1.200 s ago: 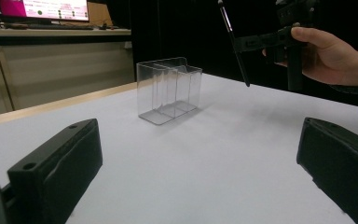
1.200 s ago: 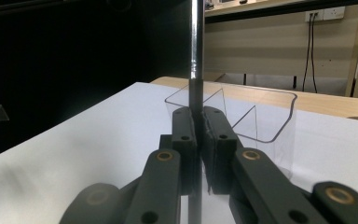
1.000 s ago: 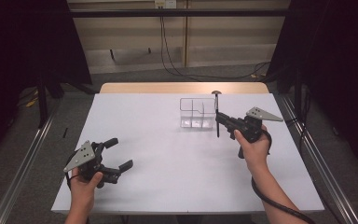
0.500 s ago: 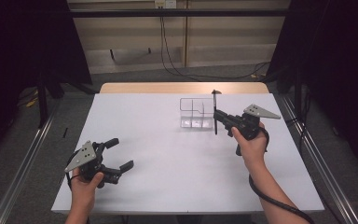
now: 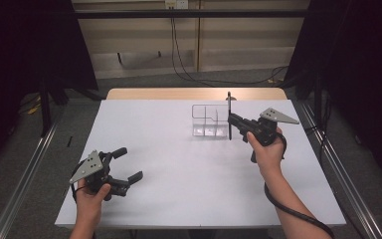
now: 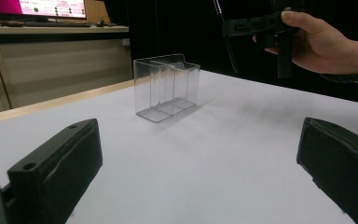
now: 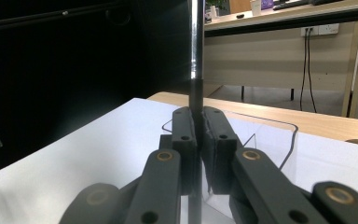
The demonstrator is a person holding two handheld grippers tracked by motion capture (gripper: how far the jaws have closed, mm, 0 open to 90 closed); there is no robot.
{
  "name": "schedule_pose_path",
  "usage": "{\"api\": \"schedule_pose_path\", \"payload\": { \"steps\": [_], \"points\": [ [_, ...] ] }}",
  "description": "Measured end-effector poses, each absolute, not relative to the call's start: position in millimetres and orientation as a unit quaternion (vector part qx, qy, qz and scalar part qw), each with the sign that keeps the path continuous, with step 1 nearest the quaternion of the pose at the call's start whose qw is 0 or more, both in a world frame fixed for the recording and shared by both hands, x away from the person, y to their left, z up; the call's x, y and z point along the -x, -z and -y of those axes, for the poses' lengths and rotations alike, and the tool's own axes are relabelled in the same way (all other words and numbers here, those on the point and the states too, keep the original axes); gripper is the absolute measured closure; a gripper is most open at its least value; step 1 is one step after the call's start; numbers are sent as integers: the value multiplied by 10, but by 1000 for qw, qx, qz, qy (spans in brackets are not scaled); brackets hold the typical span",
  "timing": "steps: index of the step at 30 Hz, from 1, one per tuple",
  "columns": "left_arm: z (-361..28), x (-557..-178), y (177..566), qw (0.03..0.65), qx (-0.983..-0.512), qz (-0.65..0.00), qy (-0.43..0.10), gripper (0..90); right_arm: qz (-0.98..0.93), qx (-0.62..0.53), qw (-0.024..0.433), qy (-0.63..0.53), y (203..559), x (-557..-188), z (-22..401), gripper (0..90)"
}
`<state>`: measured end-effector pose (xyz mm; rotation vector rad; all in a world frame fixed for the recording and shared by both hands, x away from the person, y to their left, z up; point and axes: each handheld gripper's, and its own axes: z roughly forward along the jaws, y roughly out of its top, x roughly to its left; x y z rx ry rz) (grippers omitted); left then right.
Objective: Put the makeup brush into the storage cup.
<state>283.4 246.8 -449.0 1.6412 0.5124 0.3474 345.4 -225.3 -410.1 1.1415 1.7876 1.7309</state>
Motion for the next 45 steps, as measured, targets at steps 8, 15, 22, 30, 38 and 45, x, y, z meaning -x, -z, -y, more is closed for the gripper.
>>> {"api": "schedule_pose_path", "payload": {
  "steps": [8, 15, 22, 30, 38, 45],
  "points": [
    [-2463, -2833, 4495, 640, -719, -226, -151, 0, -633, -410, 201, -625, 4089, -3486, 2255, 847],
    [-2474, -2832, 4493, 639, -719, -227, -153, 0, -636, -404, 207, -624, 4066, -3509, 2238, 847],
    [-2473, -2834, 4495, 638, -720, -226, -152, 0, -633, -403, 210, -627, 4034, -3538, 2212, 847],
    [-2478, -2832, 4494, 641, -717, -226, -152, 0, -633, -401, 217, -626, 4030, -3578, 2199, 847],
    [-2478, -2835, 4497, 640, -718, -226, -154, 0, -626, -408, 214, -629, 4048, -3622, 2205, 847],
    [-2484, -2835, 4499, 640, -718, -226, -155, 0, -625, -407, 215, -630, 4046, -3655, 2181, 847]
  ]
}}
